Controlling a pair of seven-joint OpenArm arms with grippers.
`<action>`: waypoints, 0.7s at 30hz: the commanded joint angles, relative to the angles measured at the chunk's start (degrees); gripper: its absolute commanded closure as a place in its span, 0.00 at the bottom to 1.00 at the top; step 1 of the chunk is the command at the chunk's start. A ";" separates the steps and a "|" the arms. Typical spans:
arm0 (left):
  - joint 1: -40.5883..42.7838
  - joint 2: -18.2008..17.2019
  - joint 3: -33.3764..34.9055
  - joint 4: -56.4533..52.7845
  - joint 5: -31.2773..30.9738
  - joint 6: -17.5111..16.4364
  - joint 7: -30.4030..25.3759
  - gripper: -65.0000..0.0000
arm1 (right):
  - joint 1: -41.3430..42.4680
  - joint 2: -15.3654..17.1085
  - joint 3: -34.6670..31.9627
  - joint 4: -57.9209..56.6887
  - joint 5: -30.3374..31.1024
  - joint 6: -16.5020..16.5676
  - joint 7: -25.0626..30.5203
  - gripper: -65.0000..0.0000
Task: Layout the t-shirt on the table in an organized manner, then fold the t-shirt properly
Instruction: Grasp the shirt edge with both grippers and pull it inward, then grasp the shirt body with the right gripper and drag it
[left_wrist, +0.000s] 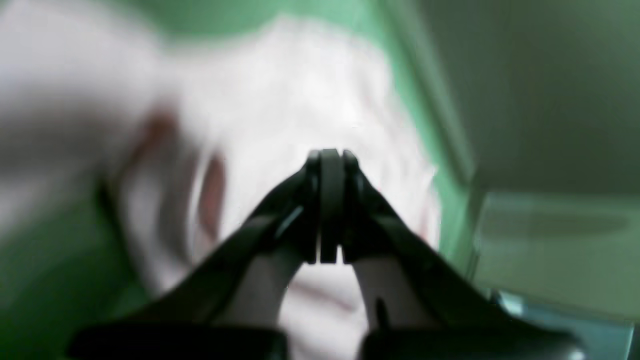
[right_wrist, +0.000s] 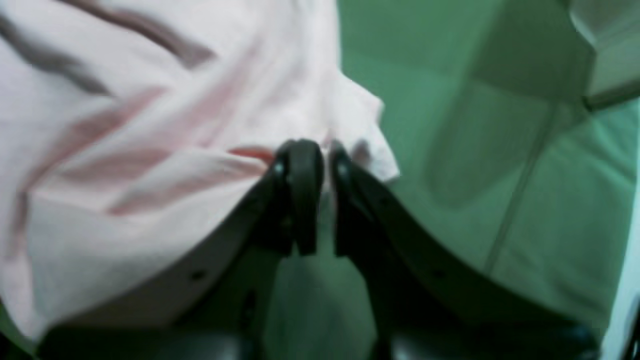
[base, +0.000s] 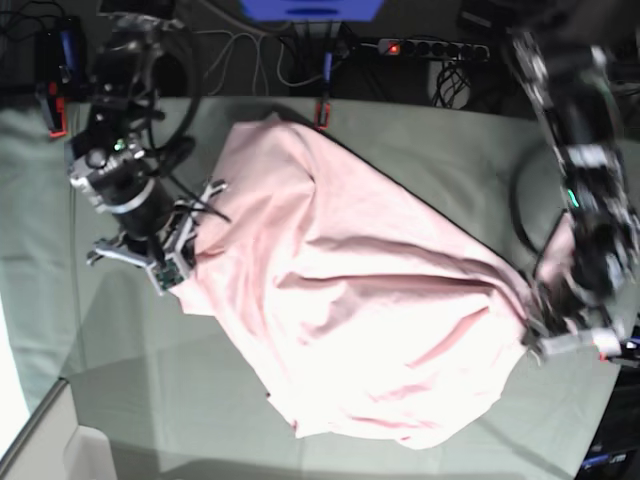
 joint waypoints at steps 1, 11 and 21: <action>0.33 0.21 0.06 3.34 -2.79 -0.03 -0.13 1.00 | 1.47 0.97 -0.27 1.21 0.88 0.01 0.29 0.82; 14.39 7.51 0.68 6.07 -2.97 -0.38 -0.04 0.41 | 2.87 2.29 -2.65 2.53 0.97 0.01 -6.75 0.57; 18.70 14.54 2.26 2.47 -2.53 -0.12 -0.57 0.28 | 6.21 3.08 -4.32 2.18 0.88 0.01 -6.48 0.57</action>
